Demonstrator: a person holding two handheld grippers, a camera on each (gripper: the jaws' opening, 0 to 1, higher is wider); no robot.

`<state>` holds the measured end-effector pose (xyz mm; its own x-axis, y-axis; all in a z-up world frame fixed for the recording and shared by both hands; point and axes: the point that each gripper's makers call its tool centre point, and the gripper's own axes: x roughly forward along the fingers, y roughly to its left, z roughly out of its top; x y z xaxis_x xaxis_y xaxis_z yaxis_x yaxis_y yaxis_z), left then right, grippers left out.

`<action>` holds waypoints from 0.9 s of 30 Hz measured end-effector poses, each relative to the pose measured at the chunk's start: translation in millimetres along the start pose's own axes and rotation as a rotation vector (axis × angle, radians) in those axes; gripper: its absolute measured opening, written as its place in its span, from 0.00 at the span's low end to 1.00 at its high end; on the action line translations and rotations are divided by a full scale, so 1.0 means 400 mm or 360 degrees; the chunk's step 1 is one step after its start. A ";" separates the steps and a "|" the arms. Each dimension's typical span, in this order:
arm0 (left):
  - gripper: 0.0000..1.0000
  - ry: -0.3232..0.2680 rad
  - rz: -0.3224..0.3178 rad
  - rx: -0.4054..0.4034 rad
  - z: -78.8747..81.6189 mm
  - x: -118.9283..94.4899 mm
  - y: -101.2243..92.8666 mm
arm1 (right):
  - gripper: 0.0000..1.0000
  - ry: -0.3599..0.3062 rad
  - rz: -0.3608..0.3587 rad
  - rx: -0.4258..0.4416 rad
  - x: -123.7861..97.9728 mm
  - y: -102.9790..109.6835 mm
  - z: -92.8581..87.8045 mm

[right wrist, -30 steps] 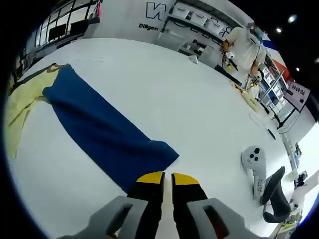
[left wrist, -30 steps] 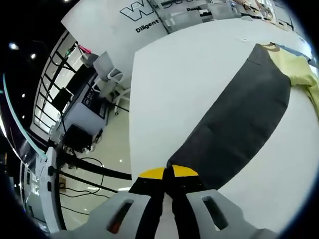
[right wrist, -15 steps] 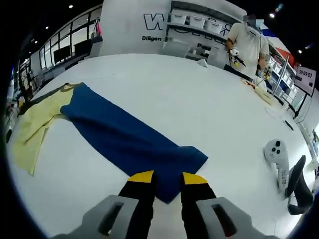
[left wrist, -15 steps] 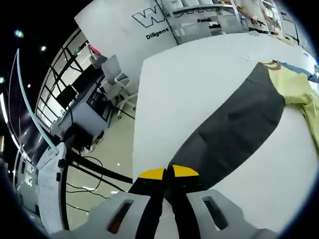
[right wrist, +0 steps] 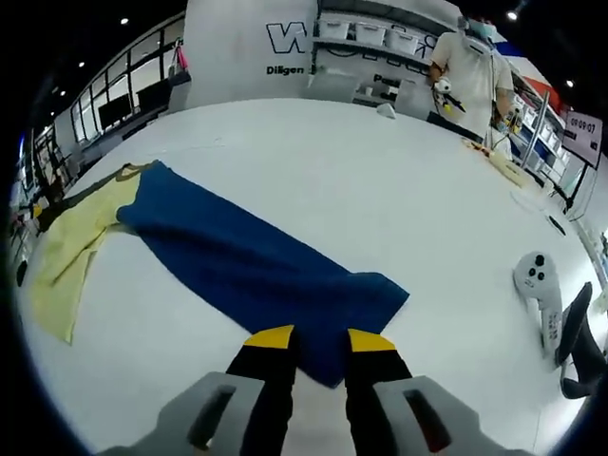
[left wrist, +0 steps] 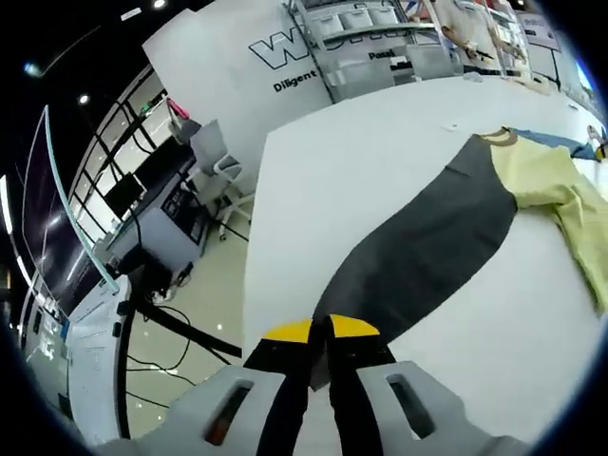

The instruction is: Fold the garment on the visible template until the final outline fits inside the template.

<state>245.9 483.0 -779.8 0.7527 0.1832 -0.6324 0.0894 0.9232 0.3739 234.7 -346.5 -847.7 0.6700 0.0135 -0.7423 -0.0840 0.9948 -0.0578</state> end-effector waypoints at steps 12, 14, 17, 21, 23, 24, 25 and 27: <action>0.07 -0.0005 -0.0048 -0.0075 -0.041 -0.055 -0.063 | 0.00 0.0070 -0.0027 -0.0125 -0.013 0.005 -0.014; 0.07 -0.0012 -0.0051 -0.0077 -0.042 -0.065 -0.070 | 0.00 0.0070 -0.0031 -0.0121 -0.014 0.003 -0.016; 0.07 -0.0027 -0.0073 -0.0070 -0.042 -0.074 -0.086 | 0.00 0.0081 -0.0039 -0.0114 -0.016 0.001 -0.019; 0.07 -0.0047 -0.0095 -0.0077 -0.044 -0.088 -0.112 | 0.00 0.0102 -0.0040 -0.0136 -0.021 0.001 -0.025; 0.07 -0.0059 -0.0112 -0.0055 -0.046 -0.097 -0.131 | 0.00 0.0110 -0.0042 -0.0138 -0.024 0.000 -0.028; 0.07 -0.0063 -0.0117 -0.0055 -0.046 -0.100 -0.137 | 0.00 0.0114 -0.0043 -0.0139 -0.026 0.000 -0.030; 0.07 -0.0066 -0.0122 -0.0057 -0.047 -0.103 -0.143 | 0.00 0.0118 -0.0043 -0.0139 -0.027 0.000 -0.032; 0.07 -0.0071 -0.0148 -0.0074 -0.049 -0.112 -0.159 | 0.00 0.0122 -0.0043 -0.0144 -0.029 0.000 -0.034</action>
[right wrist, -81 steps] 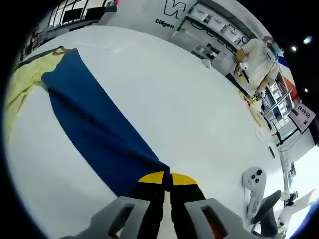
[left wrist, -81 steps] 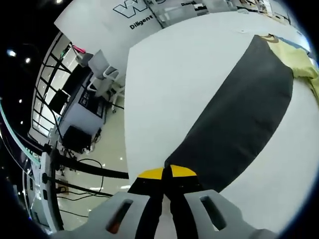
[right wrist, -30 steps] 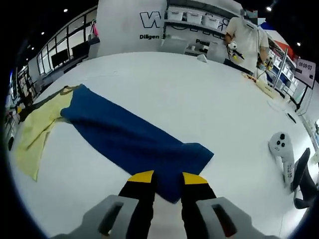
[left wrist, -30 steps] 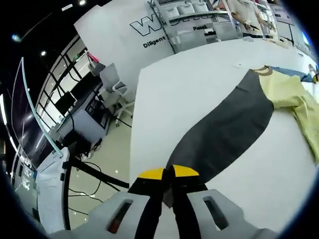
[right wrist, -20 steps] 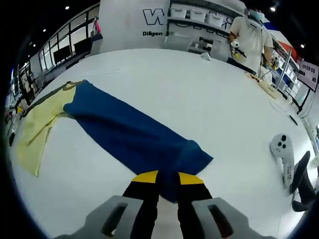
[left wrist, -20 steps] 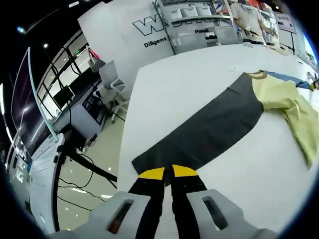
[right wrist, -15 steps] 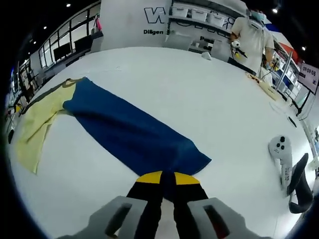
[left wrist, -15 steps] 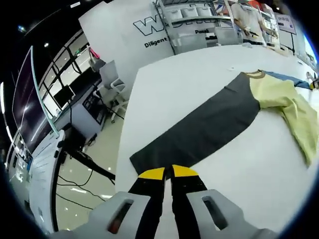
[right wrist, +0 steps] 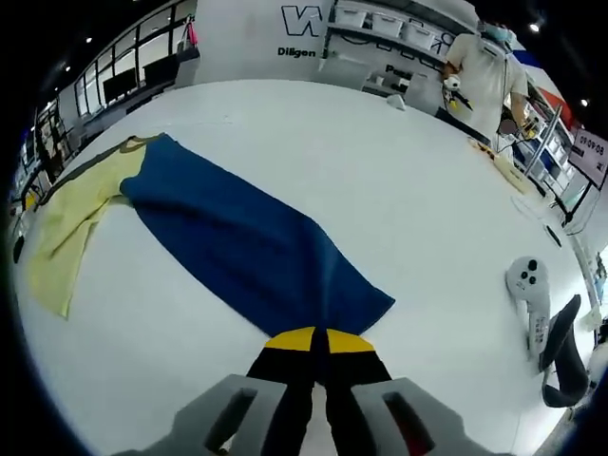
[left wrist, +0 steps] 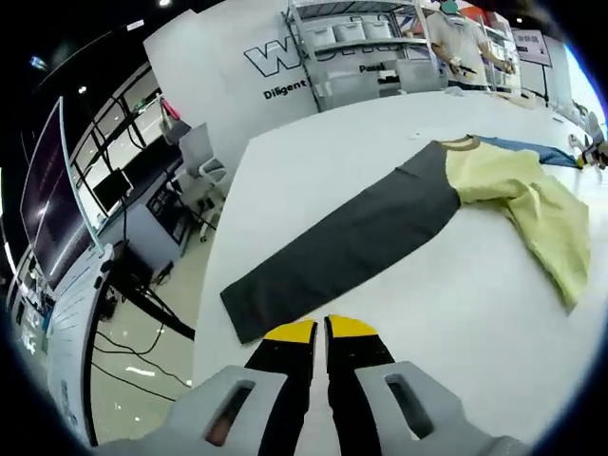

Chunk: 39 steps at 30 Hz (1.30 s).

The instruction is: Fold the garment on the visible template until the final outline fits inside the template.

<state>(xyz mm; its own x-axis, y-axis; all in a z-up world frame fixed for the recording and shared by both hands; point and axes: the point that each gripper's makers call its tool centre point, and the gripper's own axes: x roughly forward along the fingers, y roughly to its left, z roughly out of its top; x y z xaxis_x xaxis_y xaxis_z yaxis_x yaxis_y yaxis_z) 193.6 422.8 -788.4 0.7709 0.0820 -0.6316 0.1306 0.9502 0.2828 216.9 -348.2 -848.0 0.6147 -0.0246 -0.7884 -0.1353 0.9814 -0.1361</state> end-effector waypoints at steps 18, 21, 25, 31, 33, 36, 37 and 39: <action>0.07 -0.0096 -0.0089 0.0004 0.011 -0.064 -0.090 | 0.01 -0.0055 -0.0066 0.0062 -0.013 -0.014 0.005; 0.07 -0.0112 -0.0099 0.0008 0.015 -0.070 -0.103 | 0.03 -0.0149 -0.0074 0.0122 -0.037 -0.013 0.028; 0.06 -0.0120 -0.0114 0.0019 0.014 -0.077 -0.118 | 0.04 -0.0228 -0.0122 0.0020 -0.057 -0.012 0.058; 0.06 -0.0134 -0.0126 0.0039 0.013 -0.082 -0.134 | 0.05 -0.0341 -0.0042 0.0086 -0.094 0.051 0.095; 0.07 -0.0142 -0.0147 0.0035 0.011 -0.087 -0.151 | 0.06 -0.0357 -0.0030 0.0084 -0.104 0.077 0.091; 0.07 -0.0147 -0.0168 0.0038 0.010 -0.090 -0.161 | 0.06 -0.0384 -0.0013 0.0076 -0.115 0.103 0.091; 0.07 -0.0153 -0.0177 0.0031 0.010 -0.092 -0.166 | 0.06 -0.0406 -0.0004 0.0088 -0.119 0.112 0.094; 0.07 -0.0155 -0.0201 0.0034 0.007 -0.100 -0.181 | 0.06 -0.0429 0.0016 0.0067 -0.133 0.144 0.095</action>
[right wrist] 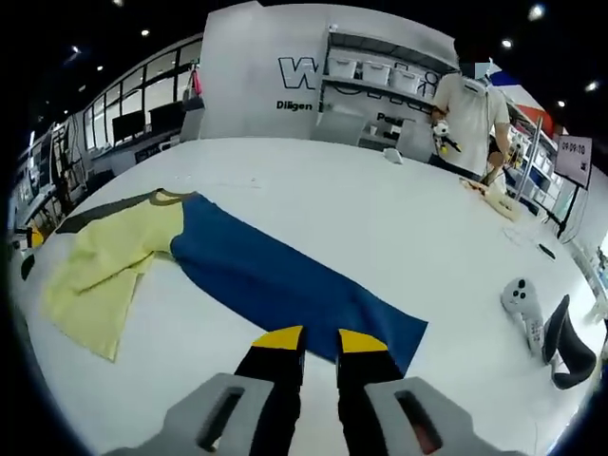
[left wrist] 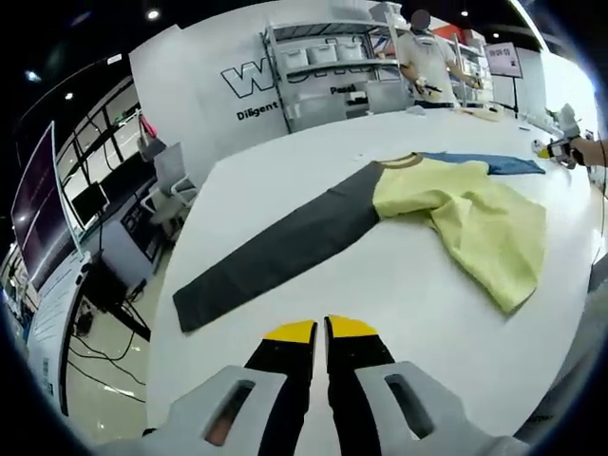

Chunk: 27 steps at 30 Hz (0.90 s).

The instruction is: Fold the garment on the visible template until the final outline fits inside the template.

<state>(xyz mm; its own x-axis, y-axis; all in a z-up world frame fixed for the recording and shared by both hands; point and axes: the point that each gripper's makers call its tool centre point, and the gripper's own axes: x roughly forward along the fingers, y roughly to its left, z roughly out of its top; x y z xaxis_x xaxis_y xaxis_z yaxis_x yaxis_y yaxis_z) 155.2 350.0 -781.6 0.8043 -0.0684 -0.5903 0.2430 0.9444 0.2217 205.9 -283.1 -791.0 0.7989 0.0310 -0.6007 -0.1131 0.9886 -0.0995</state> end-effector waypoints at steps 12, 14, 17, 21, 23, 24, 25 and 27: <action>0.09 -0.0028 -0.0117 0.0026 0.001 -0.014 -0.056 | 0.08 -0.0034 0.0115 -0.0070 -0.032 0.105 -0.005; 0.09 -0.0055 -0.0151 0.0051 0.007 -0.018 -0.076 | 0.08 -0.0031 0.0138 -0.0082 -0.033 0.125 -0.010; 0.09 -0.0068 -0.0220 0.0049 0.008 -0.020 -0.103 | 0.08 -0.0030 0.0190 -0.0070 -0.035 0.155 -0.016; 0.14 -0.0052 -0.0282 0.0078 -0.002 -0.018 -0.133 | 0.09 -0.0035 0.0232 -0.0083 -0.039 0.190 -0.022; 0.14 -0.0053 -0.0323 0.0096 -0.004 -0.019 -0.150 | 0.09 -0.0035 0.0252 -0.0083 -0.039 0.200 -0.025; 0.14 -0.0048 -0.0363 0.0094 -0.006 -0.021 -0.165 | 0.09 -0.0041 0.0267 -0.0083 -0.041 0.210 -0.026; 0.15 -0.0043 -0.0377 0.0084 -0.007 -0.022 -0.171 | 0.09 -0.0042 0.0278 -0.0087 -0.043 0.219 -0.028; 0.15 -0.0031 -0.0422 0.0094 -0.011 -0.020 -0.187 | 0.09 -0.0040 0.0300 -0.0106 -0.043 0.234 -0.035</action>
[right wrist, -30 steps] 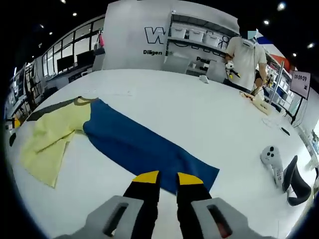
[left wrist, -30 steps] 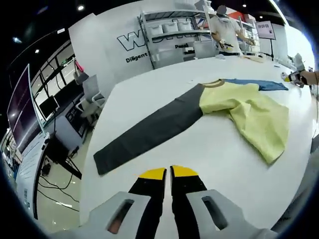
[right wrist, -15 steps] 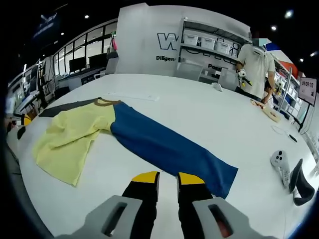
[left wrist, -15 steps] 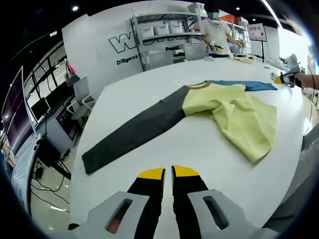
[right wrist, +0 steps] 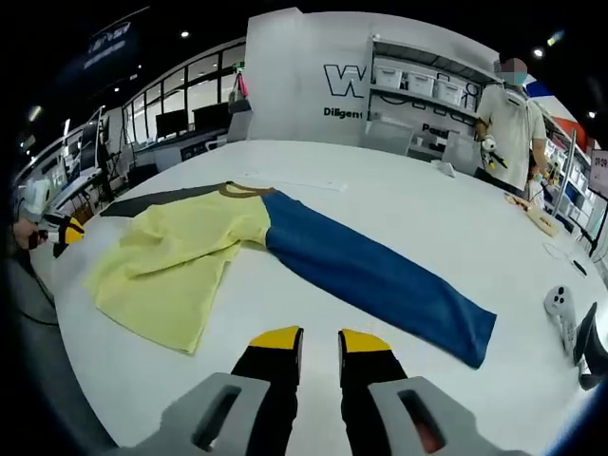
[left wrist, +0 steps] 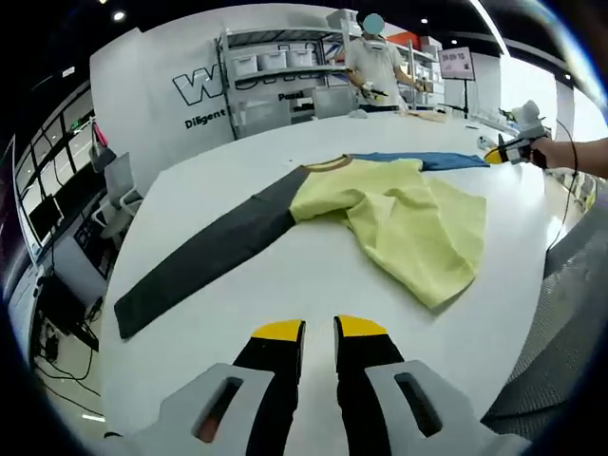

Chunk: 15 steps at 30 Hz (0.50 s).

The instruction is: Fold the garment on the visible template until the final outline fits inside the template.

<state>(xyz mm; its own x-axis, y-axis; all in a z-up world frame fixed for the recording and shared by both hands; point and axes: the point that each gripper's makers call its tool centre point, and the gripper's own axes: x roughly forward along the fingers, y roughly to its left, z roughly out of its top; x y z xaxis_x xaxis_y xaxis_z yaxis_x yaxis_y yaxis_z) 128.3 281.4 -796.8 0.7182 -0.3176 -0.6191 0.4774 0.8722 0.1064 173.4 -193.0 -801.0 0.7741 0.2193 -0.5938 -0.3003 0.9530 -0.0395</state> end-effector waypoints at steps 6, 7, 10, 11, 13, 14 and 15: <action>0.17 0.0025 -0.0090 0.0027 -0.004 0.014 -0.045 | 0.10 0.0018 0.0049 -0.0013 0.000 0.045 -0.016; 0.18 0.0032 -0.0109 0.0032 -0.003 0.015 -0.054 | 0.10 0.0016 0.0062 -0.0017 0.001 0.048 -0.017; 0.19 0.0051 -0.0158 0.0032 -0.005 0.021 -0.073 | 0.10 0.0011 0.0081 -0.0015 0.005 0.056 -0.018; 0.19 0.0060 -0.0179 0.0032 -0.005 0.024 -0.083 | 0.10 0.0010 0.0095 -0.0011 0.009 0.061 -0.018; 0.22 0.0069 -0.0214 0.0024 -0.001 0.030 -0.099 | 0.10 -0.0004 0.0164 0.0050 0.013 0.089 -0.015; 0.25 0.0091 -0.0325 0.0080 0.002 0.036 -0.135 | 0.10 -0.0004 0.0223 0.0093 0.016 0.109 -0.016; 0.26 0.0093 -0.0319 0.0097 0.006 0.040 -0.137 | 0.10 -0.0001 0.0213 0.0085 0.017 0.107 -0.017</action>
<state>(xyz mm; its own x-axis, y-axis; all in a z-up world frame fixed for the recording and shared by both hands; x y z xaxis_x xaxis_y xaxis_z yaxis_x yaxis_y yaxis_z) 114.7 227.7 -810.6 0.5759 -0.4590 -0.6765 0.6388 0.7691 0.0220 161.8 -152.2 -812.3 0.7296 0.3454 -0.5902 -0.3710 0.9249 0.0826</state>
